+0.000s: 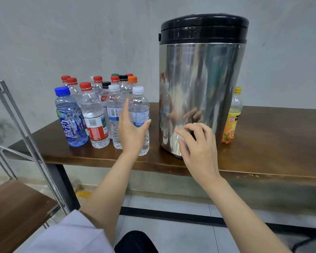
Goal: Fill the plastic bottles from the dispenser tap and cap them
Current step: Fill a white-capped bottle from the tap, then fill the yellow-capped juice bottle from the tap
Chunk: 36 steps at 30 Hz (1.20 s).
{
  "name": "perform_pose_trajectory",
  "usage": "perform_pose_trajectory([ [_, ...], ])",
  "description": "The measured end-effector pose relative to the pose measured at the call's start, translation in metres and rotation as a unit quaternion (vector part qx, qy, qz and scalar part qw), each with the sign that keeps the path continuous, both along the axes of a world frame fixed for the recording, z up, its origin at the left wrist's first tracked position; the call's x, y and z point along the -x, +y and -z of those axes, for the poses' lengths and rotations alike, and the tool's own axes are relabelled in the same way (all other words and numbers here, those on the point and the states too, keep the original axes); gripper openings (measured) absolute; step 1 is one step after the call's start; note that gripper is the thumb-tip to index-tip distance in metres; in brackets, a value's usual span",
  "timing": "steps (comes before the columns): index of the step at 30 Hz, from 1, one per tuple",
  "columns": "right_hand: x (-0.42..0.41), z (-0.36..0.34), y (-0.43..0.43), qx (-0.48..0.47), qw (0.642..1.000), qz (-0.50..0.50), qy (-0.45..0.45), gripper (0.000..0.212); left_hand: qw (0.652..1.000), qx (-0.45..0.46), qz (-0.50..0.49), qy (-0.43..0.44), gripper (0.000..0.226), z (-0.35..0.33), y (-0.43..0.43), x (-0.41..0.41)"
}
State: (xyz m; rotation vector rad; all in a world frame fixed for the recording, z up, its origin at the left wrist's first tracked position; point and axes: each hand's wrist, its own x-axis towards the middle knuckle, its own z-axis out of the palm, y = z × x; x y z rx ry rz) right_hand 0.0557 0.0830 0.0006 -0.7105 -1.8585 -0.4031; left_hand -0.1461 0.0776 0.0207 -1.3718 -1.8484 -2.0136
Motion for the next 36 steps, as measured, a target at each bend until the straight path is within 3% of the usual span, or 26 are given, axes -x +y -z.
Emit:
perform_pose_trajectory([
  [5, 0.006, 0.002, 0.001, 0.010, 1.000, -0.001, 0.022, 0.024, 0.989, 0.088, -0.045, 0.110, 0.113, 0.018, -0.007, -0.006],
  [8, 0.006, 0.003, 0.001, 0.015, 1.000, -0.005, 0.027, 0.024, 0.958, 0.127, -0.103, 0.237, 0.124, 0.048, -0.017, -0.006],
  [11, 0.006, 0.004, 0.002, 0.021, 0.999, -0.007, 0.027, 0.025, 0.936, 0.174, -0.095, 0.290, 0.125, 0.070, -0.023, -0.008],
  [17, 0.007, 0.005, 0.004, 0.029, 0.999, -0.016, 0.034, 0.024, 0.918, 0.256, -0.102, 0.284, 0.122, 0.072, -0.013, -0.009],
  [36, 0.007, 0.009, 0.008, 0.011, 0.999, -0.018, 0.044, 0.024, 0.901, 0.274, -0.117, 0.314, 0.122, 0.062, 0.055, 0.012],
])
